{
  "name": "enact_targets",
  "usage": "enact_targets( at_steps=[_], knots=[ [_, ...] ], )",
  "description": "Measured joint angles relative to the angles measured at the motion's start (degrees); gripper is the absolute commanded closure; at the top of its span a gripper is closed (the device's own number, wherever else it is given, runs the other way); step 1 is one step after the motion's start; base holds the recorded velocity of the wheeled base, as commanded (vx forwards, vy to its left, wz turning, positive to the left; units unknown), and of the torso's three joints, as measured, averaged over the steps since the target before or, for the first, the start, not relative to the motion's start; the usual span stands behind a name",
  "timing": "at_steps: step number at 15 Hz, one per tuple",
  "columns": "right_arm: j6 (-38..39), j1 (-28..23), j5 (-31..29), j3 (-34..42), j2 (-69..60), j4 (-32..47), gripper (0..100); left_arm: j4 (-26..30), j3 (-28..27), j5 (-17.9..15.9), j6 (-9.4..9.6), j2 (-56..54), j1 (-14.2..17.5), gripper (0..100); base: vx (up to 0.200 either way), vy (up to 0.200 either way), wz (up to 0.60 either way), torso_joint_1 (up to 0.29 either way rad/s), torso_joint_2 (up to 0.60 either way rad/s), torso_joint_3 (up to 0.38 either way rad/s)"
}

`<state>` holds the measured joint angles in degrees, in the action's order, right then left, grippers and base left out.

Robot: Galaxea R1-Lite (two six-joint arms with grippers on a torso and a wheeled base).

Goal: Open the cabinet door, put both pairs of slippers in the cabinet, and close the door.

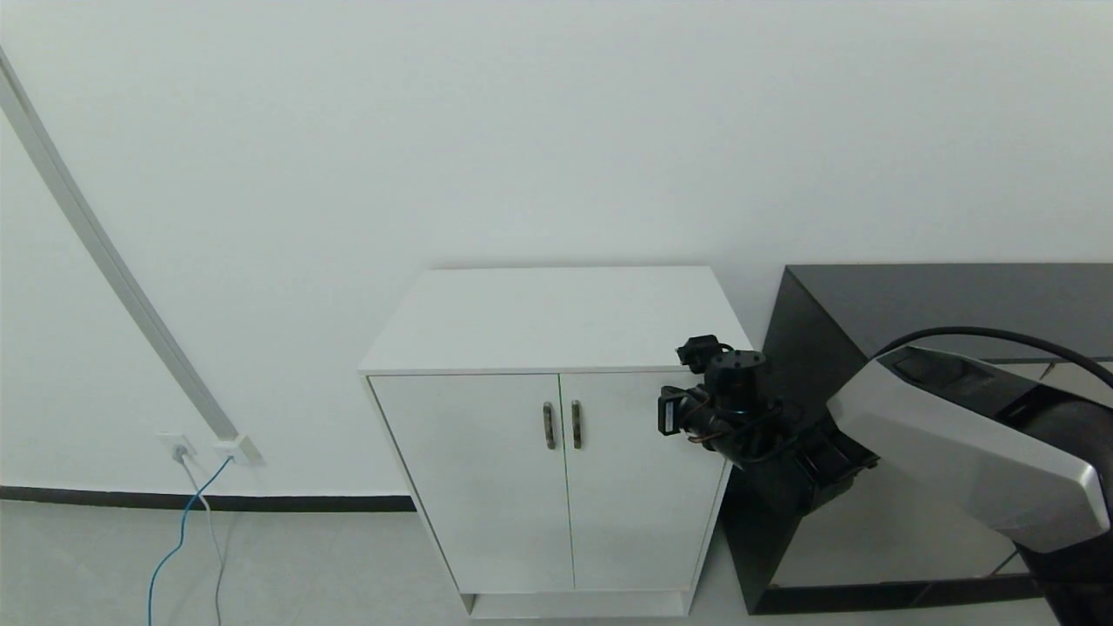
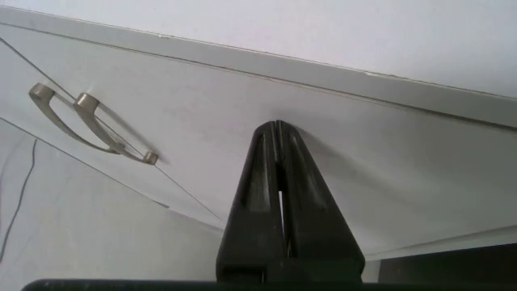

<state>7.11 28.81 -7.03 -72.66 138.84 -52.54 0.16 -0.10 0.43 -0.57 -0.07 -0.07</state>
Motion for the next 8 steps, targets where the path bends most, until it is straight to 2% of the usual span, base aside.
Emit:
enact_targets(
  at_steps=[4, 8],
  knots=[
    [0.0, 0.0, -0.1, 1.8, -0.9, -0.3, 100, 0.0, 0.0, 0.0, -0.11, 0.0, 0.0, 100, 0.0, 0.0, 0.0, 0.0, 0.0, 0.0],
    [0.3, -0.1, -0.2, 10.0, -5.4, -3.6, 100, 0.0, 0.0, -0.1, -0.11, 0.0, 0.0, 100, 0.0, 0.0, 0.0, 0.0, 0.0, 0.0]
  ],
)
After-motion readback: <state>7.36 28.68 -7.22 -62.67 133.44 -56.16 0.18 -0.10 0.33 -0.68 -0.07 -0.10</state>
